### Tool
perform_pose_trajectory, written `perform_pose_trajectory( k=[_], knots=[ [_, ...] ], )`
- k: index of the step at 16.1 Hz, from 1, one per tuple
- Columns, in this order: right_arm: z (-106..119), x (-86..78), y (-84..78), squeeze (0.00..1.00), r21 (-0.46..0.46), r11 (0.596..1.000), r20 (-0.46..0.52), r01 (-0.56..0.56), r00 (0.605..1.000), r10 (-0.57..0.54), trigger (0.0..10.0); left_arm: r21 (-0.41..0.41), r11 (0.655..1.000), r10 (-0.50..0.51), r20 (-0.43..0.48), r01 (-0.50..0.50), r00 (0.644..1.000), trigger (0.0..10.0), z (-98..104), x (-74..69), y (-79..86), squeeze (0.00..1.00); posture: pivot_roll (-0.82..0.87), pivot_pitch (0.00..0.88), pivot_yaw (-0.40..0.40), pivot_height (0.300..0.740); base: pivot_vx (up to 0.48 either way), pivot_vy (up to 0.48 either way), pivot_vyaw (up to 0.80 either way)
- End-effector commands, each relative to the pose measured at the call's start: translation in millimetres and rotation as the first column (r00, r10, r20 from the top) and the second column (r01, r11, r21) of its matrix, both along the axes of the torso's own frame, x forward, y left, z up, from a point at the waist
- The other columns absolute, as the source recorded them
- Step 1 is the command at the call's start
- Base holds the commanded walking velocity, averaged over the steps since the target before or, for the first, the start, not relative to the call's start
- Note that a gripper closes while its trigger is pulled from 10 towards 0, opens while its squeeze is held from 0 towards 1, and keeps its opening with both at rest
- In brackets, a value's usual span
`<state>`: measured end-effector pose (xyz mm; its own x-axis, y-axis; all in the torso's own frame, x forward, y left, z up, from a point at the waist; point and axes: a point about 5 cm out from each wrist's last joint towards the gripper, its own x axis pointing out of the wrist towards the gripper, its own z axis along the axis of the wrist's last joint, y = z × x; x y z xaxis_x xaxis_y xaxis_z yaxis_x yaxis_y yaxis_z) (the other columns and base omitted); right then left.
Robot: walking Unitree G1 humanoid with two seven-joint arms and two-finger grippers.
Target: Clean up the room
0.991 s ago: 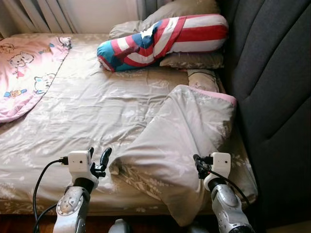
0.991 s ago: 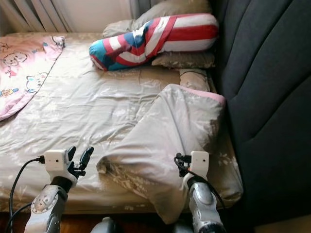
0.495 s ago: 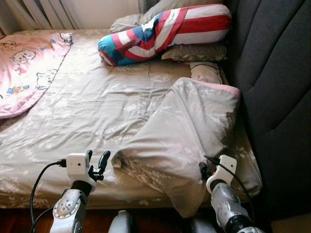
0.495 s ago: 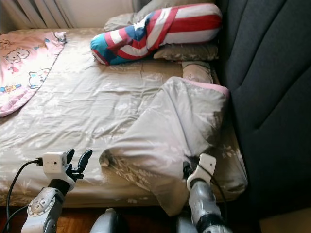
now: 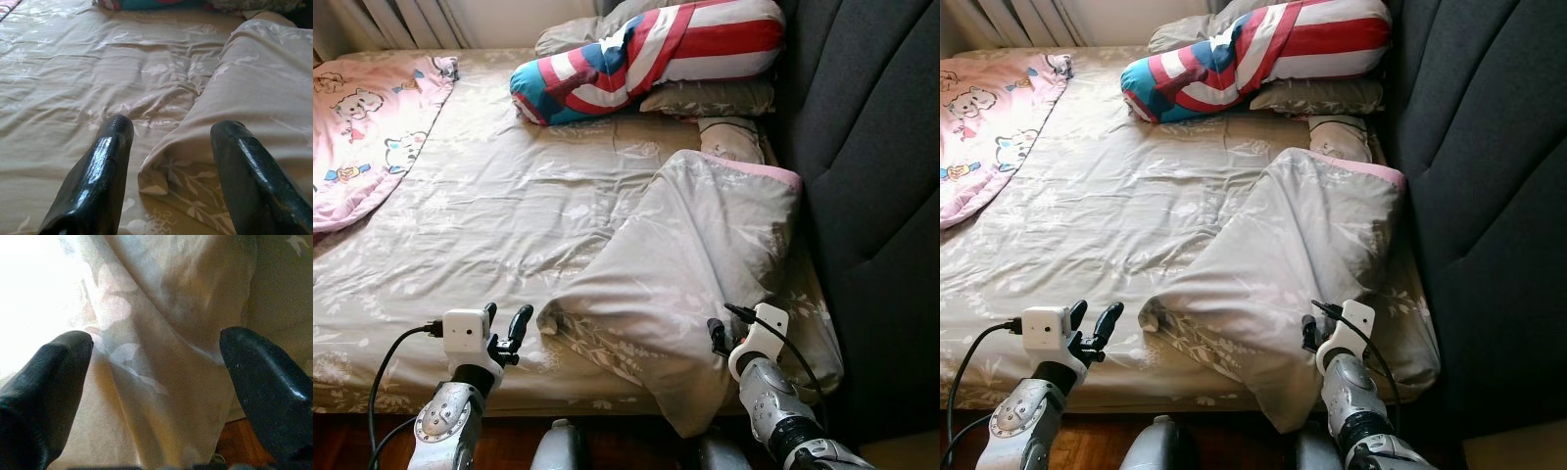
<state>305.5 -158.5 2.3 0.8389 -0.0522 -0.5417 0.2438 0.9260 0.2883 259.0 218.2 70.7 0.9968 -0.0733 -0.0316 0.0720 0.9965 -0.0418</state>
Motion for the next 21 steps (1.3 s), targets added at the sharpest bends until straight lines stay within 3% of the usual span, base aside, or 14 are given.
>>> perform_pose_trajectory(
  k=[1, 3, 4, 9, 18, 19, 20, 21],
  knots=[
    [-3, -2.0, -0.1, 1.00, 0.006, 1.000, -0.032, 0.005, 0.999, -0.005, 10.0, 0.000, 1.000, 0.004, -0.005, -0.004, 1.000, 10.0, 2, -5.3, 5.3, 0.00, 0.05, 0.228, 0.056, 0.660, 0.000, 0.000, 0.00],
    [-2, -0.3, 3.7, 1.00, 0.033, 0.999, -0.024, -0.016, 1.000, 0.017, 10.0, 0.003, 1.000, 0.002, -0.001, -0.002, 1.000, 10.0, 5, -7.6, 5.5, 0.00, 0.07, 0.244, 0.055, 0.660, 0.000, 0.000, 0.00],
    [-4, -1.3, 8.6, 0.00, 0.033, 0.997, -0.032, -0.068, 0.997, 0.069, 10.0, 0.005, 1.000, 0.006, 0.005, -0.006, 1.000, 10.0, 7, -8.0, 4.4, 0.00, 0.08, 0.249, 0.056, 0.660, 0.000, 0.000, 0.00],
    [-14, -11.7, 10.3, 0.00, -0.033, 0.998, -0.081, -0.059, 0.995, 0.056, 10.0, 0.016, 1.000, 0.012, 0.004, -0.012, 1.000, 10.0, 14, -19.4, 5.7, 0.00, 0.12, 0.288, 0.079, 0.660, 0.000, 0.000, 0.00],
    [-27, -25.4, 17.0, 0.00, 0.030, 0.999, -0.150, -0.030, 0.988, 0.035, 10.0, 0.045, 0.999, -0.005, 0.010, 0.005, 1.000, 10.0, 36, -36.7, 8.7, 0.00, 0.17, 0.361, 0.110, 0.660, 0.000, 0.000, 0.00],
    [-28, -26.5, 18.6, 0.00, 0.057, 0.998, -0.150, -0.023, 0.988, 0.032, 4.4, 0.047, 0.999, -0.003, 0.006, 0.003, 1.000, 10.0, 37, -38.9, 9.2, 0.00, 0.17, 0.365, 0.110, 0.660, 0.000, 0.000, 0.00],
    [-29, -27.4, 20.0, 0.00, 0.072, 0.997, -0.151, -0.025, 0.988, 0.035, 0.0, 0.048, 0.999, -0.001, 0.004, 0.001, 1.000, 10.0, 38, -40.5, 9.3, 0.00, 0.18, 0.373, 0.111, 0.660, 0.000, 0.000, 0.00],
    [-30, -29.0, 22.3, 0.00, 0.082, 0.996, -0.155, -0.030, 0.987, 0.043, 0.0, 0.050, 0.999, 0.001, -0.001, -0.001, 1.000, 10.0, 38, -42.7, 9.2, 0.00, 0.18, 0.377, 0.110, 0.660, 0.000, 0.000, 0.00]
  ],
)
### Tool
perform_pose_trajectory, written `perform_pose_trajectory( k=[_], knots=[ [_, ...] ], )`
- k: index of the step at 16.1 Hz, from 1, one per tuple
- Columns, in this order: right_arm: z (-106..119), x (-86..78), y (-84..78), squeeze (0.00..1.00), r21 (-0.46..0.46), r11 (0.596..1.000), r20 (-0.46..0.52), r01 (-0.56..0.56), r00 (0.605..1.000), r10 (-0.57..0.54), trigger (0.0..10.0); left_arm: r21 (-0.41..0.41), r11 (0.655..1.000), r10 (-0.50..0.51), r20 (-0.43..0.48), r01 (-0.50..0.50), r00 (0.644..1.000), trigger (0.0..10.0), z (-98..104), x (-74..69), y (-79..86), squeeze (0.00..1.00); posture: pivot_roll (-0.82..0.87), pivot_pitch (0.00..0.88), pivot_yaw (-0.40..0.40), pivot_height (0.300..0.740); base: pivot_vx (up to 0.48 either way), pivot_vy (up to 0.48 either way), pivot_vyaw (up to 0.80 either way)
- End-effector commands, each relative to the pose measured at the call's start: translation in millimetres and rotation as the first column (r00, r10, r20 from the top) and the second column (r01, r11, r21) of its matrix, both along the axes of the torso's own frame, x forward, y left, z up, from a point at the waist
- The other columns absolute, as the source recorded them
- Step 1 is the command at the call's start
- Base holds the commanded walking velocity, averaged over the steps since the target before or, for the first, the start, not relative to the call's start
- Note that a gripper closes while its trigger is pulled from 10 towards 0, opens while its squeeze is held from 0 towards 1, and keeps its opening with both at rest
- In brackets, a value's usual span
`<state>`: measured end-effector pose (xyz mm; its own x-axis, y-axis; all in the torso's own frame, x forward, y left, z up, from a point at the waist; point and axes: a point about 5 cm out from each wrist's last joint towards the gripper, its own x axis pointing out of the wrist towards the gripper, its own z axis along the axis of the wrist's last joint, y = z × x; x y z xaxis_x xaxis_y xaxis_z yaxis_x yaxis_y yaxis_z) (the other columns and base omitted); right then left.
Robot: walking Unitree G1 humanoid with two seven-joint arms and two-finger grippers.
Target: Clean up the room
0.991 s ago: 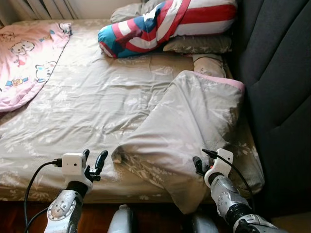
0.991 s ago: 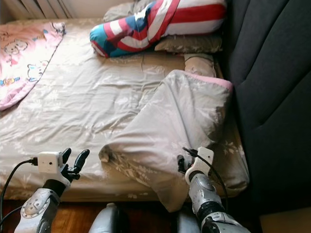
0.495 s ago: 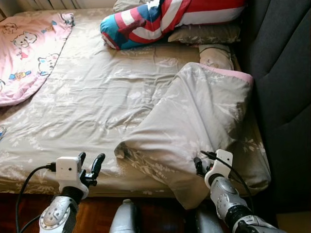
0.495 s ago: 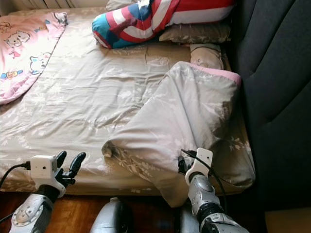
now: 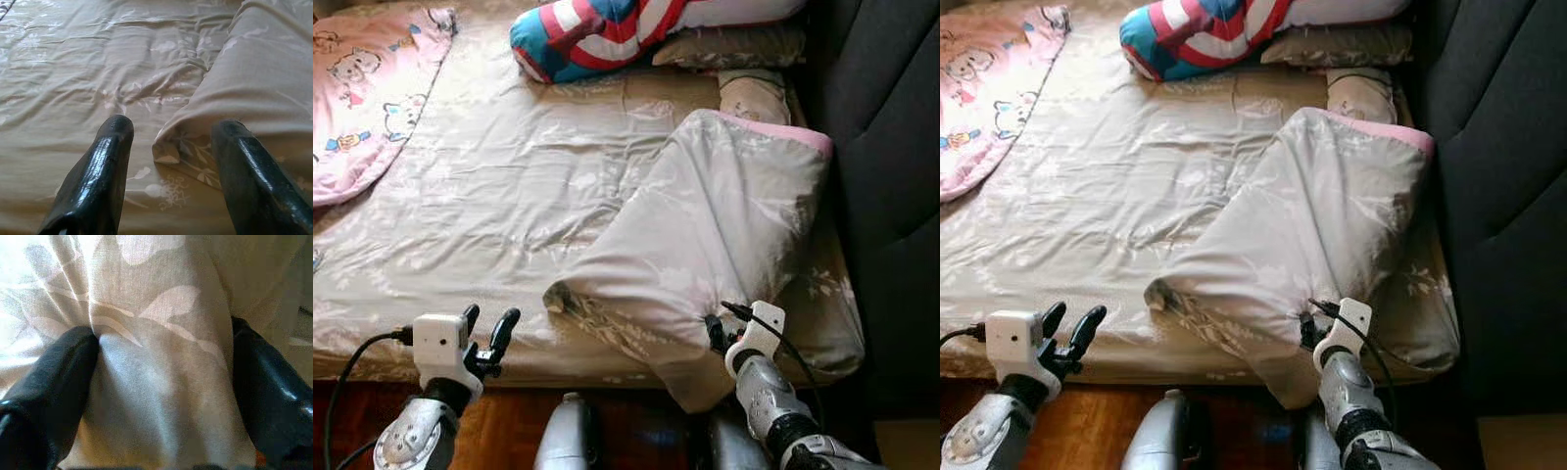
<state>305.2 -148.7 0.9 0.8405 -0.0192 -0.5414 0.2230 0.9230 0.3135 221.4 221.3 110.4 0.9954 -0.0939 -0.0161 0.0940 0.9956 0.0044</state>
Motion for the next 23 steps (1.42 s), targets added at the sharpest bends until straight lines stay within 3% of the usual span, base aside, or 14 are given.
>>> perform_pose_trajectory(
  k=[1, 15, 23],
  knots=[
    [-29, -29.0, 13.0, 0.00, 0.052, 0.999, -0.159, -0.013, 0.987, 0.021, 0.0, 0.006, 1.000, 0.024, -0.022, -0.024, 0.999, 10.0, -1, -5.4, 6.0, 0.00, 0.18, 0.377, 0.110, 0.660, 0.000, 0.000, 0.00],
    [-30, -30.3, 19.2, 0.00, 0.064, 0.996, -0.136, -0.060, 0.988, 0.068, 0.0, 0.015, 1.000, 0.009, -0.029, -0.008, 1.000, 10.0, 0, 0.7, -1.9, 0.00, 0.16, 0.360, 0.093, 0.660, 0.000, 0.000, 0.00],
    [-31, -32.6, -7.1, 0.00, 0.008, 0.999, -0.147, 0.054, 0.988, -0.052, 0.0, 0.010, 1.000, 0.005, -0.009, -0.005, 1.000, 10.0, -5, 13.3, -4.8, 0.00, 0.12, 0.291, 0.066, 0.660, 0.000, 0.000, 0.00]
  ],
)
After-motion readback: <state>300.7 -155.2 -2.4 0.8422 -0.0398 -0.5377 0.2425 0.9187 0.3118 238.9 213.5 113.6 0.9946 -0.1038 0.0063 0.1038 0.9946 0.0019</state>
